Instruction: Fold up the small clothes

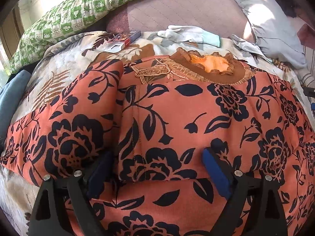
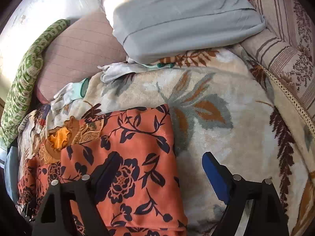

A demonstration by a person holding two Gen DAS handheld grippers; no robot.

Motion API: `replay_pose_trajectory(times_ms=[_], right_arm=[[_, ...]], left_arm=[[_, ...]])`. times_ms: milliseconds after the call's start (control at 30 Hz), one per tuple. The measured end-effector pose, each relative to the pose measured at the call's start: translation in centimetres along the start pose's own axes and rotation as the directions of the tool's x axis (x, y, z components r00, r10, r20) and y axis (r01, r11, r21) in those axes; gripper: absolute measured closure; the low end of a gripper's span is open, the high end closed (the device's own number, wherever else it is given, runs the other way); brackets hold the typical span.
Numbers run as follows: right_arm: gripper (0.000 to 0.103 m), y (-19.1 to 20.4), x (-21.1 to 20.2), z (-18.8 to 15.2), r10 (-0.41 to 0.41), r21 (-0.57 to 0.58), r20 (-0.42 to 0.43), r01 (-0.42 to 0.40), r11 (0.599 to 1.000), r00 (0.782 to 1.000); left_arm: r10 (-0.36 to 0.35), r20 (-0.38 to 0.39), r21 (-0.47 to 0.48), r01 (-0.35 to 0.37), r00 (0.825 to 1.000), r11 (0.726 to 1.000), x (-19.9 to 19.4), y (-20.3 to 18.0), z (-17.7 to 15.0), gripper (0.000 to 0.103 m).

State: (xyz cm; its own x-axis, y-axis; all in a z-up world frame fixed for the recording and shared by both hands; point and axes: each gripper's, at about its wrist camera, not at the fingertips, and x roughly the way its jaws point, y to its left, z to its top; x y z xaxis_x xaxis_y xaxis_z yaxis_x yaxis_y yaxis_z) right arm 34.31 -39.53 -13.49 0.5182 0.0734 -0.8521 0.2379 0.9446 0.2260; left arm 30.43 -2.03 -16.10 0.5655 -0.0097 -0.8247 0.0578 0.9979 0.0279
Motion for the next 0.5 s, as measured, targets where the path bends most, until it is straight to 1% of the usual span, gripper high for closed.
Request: replay_pose_trajectory(times_ms=[100, 200, 267, 300, 333, 367, 400, 433, 500], right_arm=[[0.016, 0.0, 0.4, -0.9, 0.018, 0.001, -0.064, -0.018, 1.0, 0.998], [0.016, -0.1, 1.4, -2.1, 0.013, -0.001, -0.098, -0.013, 1.0, 0.995], [0.019, 0.1, 1.9, -2.8, 0.046, -0.013, -0.12, -0.047, 0.999, 0.992], [0.045, 0.5, 2.2, -3.1, 0.052, -0.035, -0.133, -0.057, 0.998, 0.99], [0.075, 0.8, 2.7, -3.3, 0.025, -0.056, -0.152, -0.034, 0.998, 0.988], [0.076, 0.7, 2.9, -3.5, 0.015, -0.049, -0.152, -0.023, 0.999, 0.988], [0.083, 0.5, 2.7, -3.4, 0.026, -0.032, -0.143, -0.031, 0.999, 0.989], [0.087, 0.6, 2.1, -3.4, 0.026, -0.032, -0.121, -0.03, 0.999, 0.992], [0.089, 1.1, 0.9, -3.4, -0.013, -0.084, -0.068, 0.008, 0.996, 0.998]], left_arm=[[0.006, 0.015, 0.004, -0.006, 1.0, 1.0, 0.0, -0.1, -0.2, 0.01], [0.002, 0.015, 0.002, -0.002, 1.0, 1.0, 0.2, -0.1, -0.1, 0.007], [-0.006, 0.018, 0.001, 0.006, 1.0, 1.0, 0.1, -0.1, -0.1, 0.007], [-0.011, 0.018, 0.0, 0.011, 1.0, 1.0, 0.2, 0.0, -0.1, 0.005], [-0.012, 0.017, -0.002, 0.012, 1.0, 1.0, 0.3, 0.0, -0.1, 0.005], [-0.011, 0.017, 0.0, 0.011, 1.0, 1.0, 0.3, 0.0, -0.1, 0.004], [-0.011, 0.018, 0.002, 0.011, 1.0, 1.0, 0.3, -0.1, -0.1, 0.004], [-0.013, 0.02, 0.002, 0.013, 1.0, 1.0, 0.3, -0.1, -0.1, 0.003], [-0.024, 0.021, 0.0, 0.024, 0.999, 1.0, 0.3, 0.0, -0.1, 0.002]])
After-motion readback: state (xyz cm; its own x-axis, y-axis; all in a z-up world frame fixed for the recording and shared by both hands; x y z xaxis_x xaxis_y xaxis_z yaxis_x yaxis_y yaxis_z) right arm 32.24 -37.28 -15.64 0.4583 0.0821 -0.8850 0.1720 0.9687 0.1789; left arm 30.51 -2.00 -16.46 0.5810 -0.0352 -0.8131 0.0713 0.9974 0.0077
